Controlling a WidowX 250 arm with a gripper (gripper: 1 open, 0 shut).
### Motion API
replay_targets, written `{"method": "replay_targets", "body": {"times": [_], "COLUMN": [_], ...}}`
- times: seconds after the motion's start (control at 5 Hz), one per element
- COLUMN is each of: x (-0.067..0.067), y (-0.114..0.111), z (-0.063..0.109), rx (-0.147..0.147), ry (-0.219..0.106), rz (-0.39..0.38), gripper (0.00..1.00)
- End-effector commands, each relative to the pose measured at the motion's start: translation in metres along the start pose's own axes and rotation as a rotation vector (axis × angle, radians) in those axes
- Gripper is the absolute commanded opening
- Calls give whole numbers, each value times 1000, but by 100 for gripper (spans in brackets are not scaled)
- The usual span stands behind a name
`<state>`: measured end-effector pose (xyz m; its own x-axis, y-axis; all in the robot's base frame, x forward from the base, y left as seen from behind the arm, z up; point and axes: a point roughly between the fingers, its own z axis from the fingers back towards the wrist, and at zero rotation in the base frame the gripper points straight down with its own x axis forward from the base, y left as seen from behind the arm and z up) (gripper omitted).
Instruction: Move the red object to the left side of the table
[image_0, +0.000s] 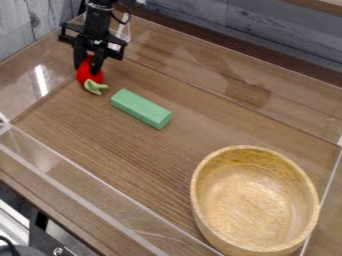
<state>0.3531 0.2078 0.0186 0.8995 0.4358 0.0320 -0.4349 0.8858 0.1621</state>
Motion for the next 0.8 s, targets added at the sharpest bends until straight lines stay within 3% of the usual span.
{"method": "replay_targets", "body": {"times": [0.0,0.6], "x": [-1,2], "y": [-3,-4], "z": [1,2], "rx": [-15,-24], "ry": [7,22], "rz": [-7,-17], "gripper": [0,0]}}
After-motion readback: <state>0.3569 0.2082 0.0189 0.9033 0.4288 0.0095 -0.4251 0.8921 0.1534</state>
